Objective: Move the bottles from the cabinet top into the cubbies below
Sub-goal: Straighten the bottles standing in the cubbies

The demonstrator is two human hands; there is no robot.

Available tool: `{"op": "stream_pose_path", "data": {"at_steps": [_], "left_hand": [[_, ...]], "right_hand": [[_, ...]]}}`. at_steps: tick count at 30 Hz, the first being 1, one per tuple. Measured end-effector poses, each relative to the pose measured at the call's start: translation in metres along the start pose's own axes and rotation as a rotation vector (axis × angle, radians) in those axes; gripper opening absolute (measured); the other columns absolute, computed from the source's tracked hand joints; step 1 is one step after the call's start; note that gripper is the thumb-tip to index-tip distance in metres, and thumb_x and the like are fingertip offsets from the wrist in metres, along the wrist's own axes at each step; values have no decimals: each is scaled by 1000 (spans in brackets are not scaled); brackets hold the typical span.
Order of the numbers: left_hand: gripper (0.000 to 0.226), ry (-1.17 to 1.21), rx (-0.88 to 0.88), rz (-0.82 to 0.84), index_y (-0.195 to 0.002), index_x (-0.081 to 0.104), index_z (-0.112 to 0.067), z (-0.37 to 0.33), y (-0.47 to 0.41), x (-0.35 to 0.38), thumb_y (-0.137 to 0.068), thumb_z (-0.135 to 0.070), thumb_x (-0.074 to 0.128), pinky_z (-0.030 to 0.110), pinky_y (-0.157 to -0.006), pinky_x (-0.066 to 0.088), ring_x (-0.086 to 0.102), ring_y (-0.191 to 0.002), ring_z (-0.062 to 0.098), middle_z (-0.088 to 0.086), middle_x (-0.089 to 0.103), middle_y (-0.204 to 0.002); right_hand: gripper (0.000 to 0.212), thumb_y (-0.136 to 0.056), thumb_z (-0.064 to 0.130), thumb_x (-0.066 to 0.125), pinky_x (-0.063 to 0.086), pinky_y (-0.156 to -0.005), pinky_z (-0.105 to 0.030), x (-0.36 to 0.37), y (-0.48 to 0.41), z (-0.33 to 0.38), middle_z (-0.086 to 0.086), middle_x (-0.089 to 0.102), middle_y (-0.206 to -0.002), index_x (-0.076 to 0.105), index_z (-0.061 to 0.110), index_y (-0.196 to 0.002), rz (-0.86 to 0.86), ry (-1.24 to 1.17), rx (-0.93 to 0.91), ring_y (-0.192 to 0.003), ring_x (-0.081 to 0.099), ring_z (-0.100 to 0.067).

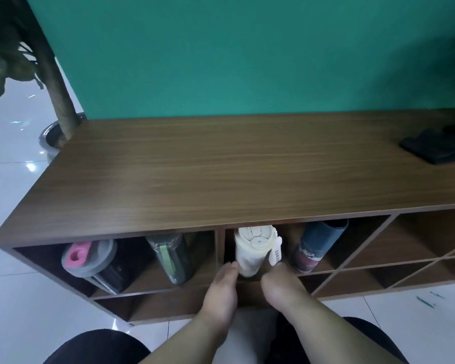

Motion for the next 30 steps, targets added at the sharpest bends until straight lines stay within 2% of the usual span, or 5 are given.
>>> {"op": "stream_pose_path", "data": {"at_steps": [3, 5, 11, 22, 30], "left_hand": [[24, -46, -57, -40, -100, 69, -12, 5, 16, -43, -98, -35, 64, 40, -88, 52, 65, -99, 21, 8, 71, -108], [19, 0, -49, -152, -91, 64, -15, 2, 25, -83, -104, -22, 53, 35, -76, 47, 60, -83, 13, 9, 69, -105], [61, 13, 170, -445, -155, 44, -21, -26, 47, -165, -104, -54, 37, 34, -123, 26, 40, -148, 17, -6, 46, -157], [39, 110, 371, -181, -129, 55, -48, -70, 34, -137, -107, -47, 22, 16, -106, 43, 59, -120, -17, -28, 70, -126], [108, 33, 376, -224, -160, 36, -33, -62, 32, -137, -72, -96, 38, 41, -128, 25, 37, -148, 0, -15, 46, -160]], "right_hand": [[15, -94, 20, 46, 43, -77, -29, 57, 22, 24, -9, 62, -109, 61, 21, -92, 278, 211, -122, -100, 61, -27], [33, -86, 22, 53, 47, -85, -30, 81, 32, 52, -7, 67, -122, 65, 22, -117, 317, 81, -205, -104, 60, -23], [79, -90, 9, 58, 33, -117, -36, 89, 51, 125, 1, 41, -161, 27, 27, -160, 187, -357, -307, -145, 42, -22], [77, -68, 19, 56, 49, -104, -40, 90, 40, 147, 10, 73, -120, 52, 40, -142, 165, -448, -342, -113, 67, -17], [52, -66, 19, 54, 51, -102, -46, 91, 36, 147, 15, 76, -109, 60, 52, -106, 182, -437, -409, -104, 70, -14]]}}
Point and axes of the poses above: each hand's wrist, its own y-axis away from the middle knuckle, its own x-axis out of the palm, z = x × y, the point moved 9 cm from there along -y, towards the middle knuckle
